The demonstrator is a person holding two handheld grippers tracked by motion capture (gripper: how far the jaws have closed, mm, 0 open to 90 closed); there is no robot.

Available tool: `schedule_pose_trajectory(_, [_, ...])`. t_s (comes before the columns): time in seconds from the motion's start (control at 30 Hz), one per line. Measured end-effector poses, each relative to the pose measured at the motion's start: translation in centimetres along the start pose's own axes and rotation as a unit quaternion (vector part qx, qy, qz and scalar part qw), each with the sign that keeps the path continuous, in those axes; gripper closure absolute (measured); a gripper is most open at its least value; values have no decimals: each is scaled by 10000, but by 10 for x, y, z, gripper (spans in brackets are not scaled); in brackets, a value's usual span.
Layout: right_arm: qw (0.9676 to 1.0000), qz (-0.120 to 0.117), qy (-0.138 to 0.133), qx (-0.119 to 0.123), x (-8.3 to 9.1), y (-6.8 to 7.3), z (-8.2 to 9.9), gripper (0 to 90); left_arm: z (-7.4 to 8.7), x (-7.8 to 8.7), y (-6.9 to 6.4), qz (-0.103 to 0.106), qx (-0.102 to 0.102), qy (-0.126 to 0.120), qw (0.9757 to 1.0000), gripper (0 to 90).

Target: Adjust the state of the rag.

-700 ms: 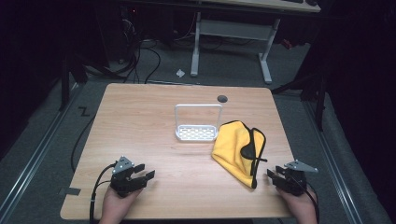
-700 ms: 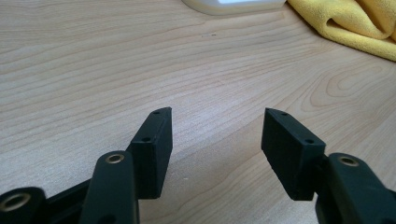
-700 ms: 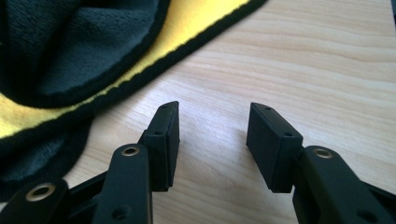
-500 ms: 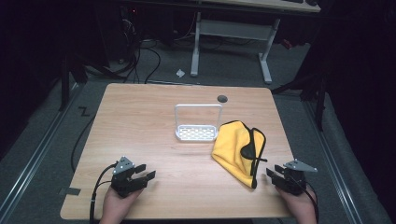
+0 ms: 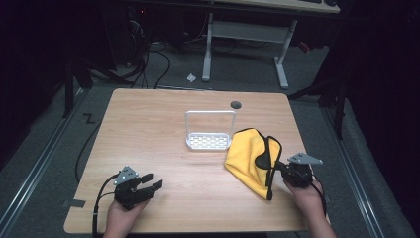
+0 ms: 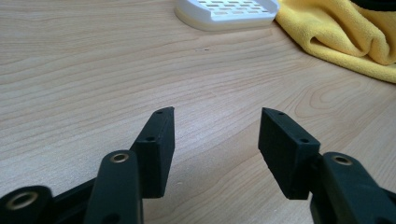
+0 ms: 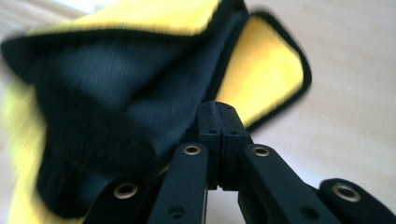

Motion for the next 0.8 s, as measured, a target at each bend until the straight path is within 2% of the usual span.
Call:
schedule_pose_trajectory(0.07, [9999, -115, 49, -87, -11, 3, -6, 900, 0, 1, 0, -6, -13, -2, 10000, 445])
schedule_pose_trajectory(0.13, [9998, -193, 93, -48, -16, 6, -7, 900, 0, 2, 0, -12, -8, -15, 10000, 442])
schedule_pose_trajectory(0.17, [9992, -289, 272, 49, -24, 15, -3, 900, 0, 3, 0, -19, -18, -27, 10000, 442])
schedule_pose_trajectory(0.2, [9992, -289, 272, 49, -24, 15, -3, 900, 0, 3, 0, -21, -26, -26, 10000, 442])
schedule_pose_trajectory(0.23, [9979, -359, 481, 225, -29, 25, 6, 900, 0, 4, 0, -7, -27, -34, 10000, 442])
schedule_pose_trajectory(0.27, [9979, -359, 481, 225, -29, 25, 6, 900, 0, 4, 0, -7, -27, -34, 10000, 442])
schedule_pose_trajectory(0.3, [9978, -317, 471, 348, -31, 31, 11, 900, 0, 4, -1, -14, -34, -36, 10000, 441])
schedule_pose_trajectory(0.33, [9978, -317, 471, 348, -31, 31, 11, 900, 0, 4, -1, -14, -34, -36, 10000, 442])
schedule_pose_trajectory(0.37, [9974, -447, 512, 259, -28, 35, 12, 900, 0, 3, -2, 3, -59, -33, 10000, 441])
schedule_pose_trajectory(0.4, [9974, -465, 489, 264, -27, 37, 13, 900, 0, 3, -2, 3, -59, -33, 10000, 440])
schedule_pose_trajectory(0.57, [9961, -647, 433, 404, -18, 54, 19, 900, -1, 0, -12, 74, -172, 10, 9998, 439])
schedule_pose_trajectory(0.67, [9950, -830, 410, 380, -12, 67, 22, 900, 0, -5, -21, 161, -286, 74, 9994, 436])
schedule_pose_trajectory(0.77, [9942, -903, 397, 422, -8, 73, 25, 900, 1, -8, -26, 202, -352, 131, 9991, 434])
schedule_pose_trajectory(0.8, [9935, -960, 403, 457, -5, 80, 27, 900, 2, -10, -29, 228, -383, 146, 9989, 433])
Point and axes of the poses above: each handheld gripper's, and its own axes: x roughly backward along the jaws, z roughly out of its underside, y roughly to its left, the point moved 9 cm from there along -x, roughly forward along the jaws, and after that the axes turned 6 degrees about z, right-handed, at the moved point
